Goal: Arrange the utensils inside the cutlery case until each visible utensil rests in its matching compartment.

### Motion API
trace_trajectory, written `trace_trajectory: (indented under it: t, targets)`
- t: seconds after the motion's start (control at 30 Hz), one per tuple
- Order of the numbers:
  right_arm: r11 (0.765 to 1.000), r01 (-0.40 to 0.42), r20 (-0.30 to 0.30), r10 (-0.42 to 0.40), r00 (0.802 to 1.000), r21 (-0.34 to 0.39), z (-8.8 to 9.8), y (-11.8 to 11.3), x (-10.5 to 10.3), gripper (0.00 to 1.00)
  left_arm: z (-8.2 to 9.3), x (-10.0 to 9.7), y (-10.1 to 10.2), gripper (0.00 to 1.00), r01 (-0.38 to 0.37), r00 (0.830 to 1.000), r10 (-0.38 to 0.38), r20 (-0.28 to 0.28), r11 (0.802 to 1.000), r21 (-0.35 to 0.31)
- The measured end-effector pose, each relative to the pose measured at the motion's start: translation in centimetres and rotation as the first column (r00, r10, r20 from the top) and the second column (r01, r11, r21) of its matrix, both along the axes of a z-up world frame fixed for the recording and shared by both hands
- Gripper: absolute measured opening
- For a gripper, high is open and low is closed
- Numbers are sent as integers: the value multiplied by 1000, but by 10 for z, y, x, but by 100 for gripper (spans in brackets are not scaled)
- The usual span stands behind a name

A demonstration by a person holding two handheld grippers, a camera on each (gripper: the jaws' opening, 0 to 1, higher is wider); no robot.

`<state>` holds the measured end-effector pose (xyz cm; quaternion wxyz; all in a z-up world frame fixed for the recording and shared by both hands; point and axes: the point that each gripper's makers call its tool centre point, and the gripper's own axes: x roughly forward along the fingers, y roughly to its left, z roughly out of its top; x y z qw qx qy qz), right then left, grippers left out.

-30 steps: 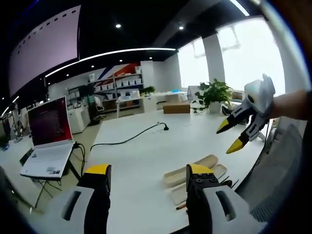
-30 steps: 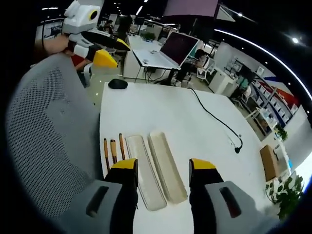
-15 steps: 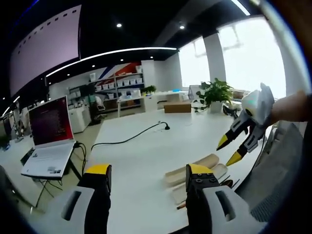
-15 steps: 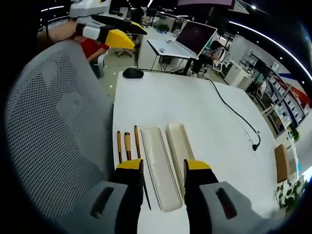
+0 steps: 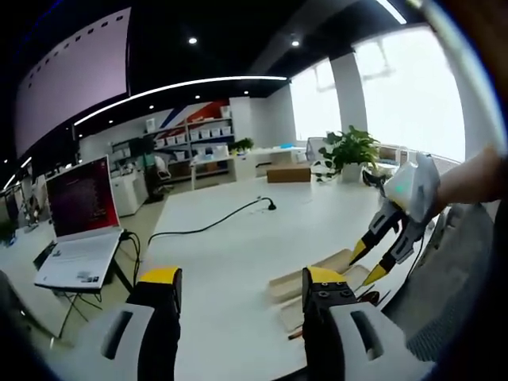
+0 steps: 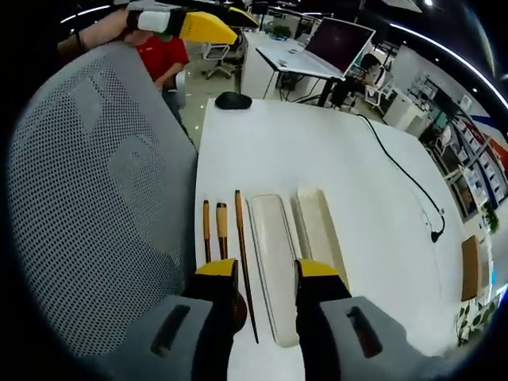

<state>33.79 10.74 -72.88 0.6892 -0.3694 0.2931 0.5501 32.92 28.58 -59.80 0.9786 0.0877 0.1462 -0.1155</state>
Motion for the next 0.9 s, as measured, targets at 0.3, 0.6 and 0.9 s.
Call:
trace_trajectory:
  t: [0.3, 0.6, 0.9]
  targets:
    - [999, -13, -11, 12, 1000, -36, -8, -3, 0, 24, -2, 0, -2, 62, 12, 1000, -11, -11, 1000, 7]
    - [997, -41, -44, 39, 998, -63, -20, 0, -7, 25, 5, 0, 1, 61, -2, 1000, 3, 23, 999, -39]
    - [995, -60, -51, 55, 997, -85, -24, 3, -2, 25, 1, 0, 0, 61, 2, 1000, -2, 1, 1000, -28]
